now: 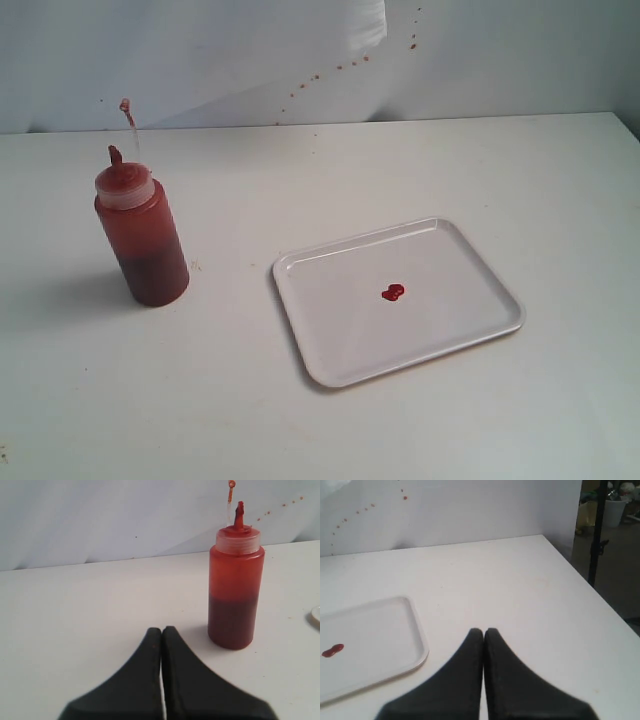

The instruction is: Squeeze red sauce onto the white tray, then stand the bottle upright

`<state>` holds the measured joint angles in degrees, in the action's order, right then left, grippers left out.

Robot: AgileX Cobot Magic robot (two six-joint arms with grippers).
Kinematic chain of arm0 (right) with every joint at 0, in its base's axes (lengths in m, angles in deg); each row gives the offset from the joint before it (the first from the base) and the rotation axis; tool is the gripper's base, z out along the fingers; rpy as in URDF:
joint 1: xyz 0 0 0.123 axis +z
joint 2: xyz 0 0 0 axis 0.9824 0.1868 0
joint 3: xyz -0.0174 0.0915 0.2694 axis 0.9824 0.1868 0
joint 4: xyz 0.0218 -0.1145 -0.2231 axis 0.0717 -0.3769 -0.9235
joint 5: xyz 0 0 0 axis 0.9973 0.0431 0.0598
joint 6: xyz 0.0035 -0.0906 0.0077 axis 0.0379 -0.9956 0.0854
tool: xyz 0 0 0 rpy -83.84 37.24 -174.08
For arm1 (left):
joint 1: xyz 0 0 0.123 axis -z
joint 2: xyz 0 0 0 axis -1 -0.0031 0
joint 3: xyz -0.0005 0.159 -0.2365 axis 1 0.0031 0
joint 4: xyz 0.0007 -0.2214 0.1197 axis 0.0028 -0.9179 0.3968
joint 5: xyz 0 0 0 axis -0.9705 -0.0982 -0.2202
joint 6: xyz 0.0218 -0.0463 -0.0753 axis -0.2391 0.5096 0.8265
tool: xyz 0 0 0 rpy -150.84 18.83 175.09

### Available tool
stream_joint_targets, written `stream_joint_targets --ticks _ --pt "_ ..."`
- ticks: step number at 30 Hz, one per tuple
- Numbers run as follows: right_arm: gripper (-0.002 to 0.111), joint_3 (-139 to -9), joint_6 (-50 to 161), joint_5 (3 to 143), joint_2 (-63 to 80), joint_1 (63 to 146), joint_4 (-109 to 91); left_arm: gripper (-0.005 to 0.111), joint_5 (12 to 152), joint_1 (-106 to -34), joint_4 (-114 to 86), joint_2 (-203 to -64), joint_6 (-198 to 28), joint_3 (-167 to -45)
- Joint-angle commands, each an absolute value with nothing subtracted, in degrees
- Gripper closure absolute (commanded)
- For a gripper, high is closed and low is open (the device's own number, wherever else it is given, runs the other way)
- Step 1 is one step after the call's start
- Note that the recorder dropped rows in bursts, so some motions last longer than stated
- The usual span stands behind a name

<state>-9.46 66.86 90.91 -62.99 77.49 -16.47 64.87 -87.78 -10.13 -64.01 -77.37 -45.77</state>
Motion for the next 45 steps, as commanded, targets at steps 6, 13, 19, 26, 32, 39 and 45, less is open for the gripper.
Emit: stream_joint_targets --ticks 6,13,19,26,32,39,45 --pt "0.108 -9.3 48.24 90.93 -63.14 77.06 -5.31 0.107 65.48 -87.54 -10.43 -63.87 -76.79 -45.49" --pt "0.108 -9.3 47.45 91.19 -63.14 77.06 -4.92 0.107 65.48 -87.54 -10.43 -63.87 -76.79 -45.49" --pt "0.108 -9.3 48.68 91.2 -63.14 77.06 -5.97 0.107 65.48 -87.54 -10.43 -63.87 -76.79 -45.49" --pt "0.108 -9.3 54.94 91.07 -63.14 77.06 -10.42 0.107 65.48 -87.54 -10.43 -63.87 -76.79 -45.49" --pt "0.108 -9.3 54.6 91.28 -63.14 77.06 -10.42 0.107 65.48 -87.54 -10.43 -63.87 -76.79 -45.49" --pt "0.108 -9.3 54.6 91.69 -63.14 77.06 -10.95 0.107 65.48 -87.54 -10.43 -63.87 -76.79 -45.49" --pt "0.108 -9.3 54.38 92.18 -63.14 80.54 -11.28 0.107 65.48 -87.54 -10.43 -63.87 -76.79 -45.49"
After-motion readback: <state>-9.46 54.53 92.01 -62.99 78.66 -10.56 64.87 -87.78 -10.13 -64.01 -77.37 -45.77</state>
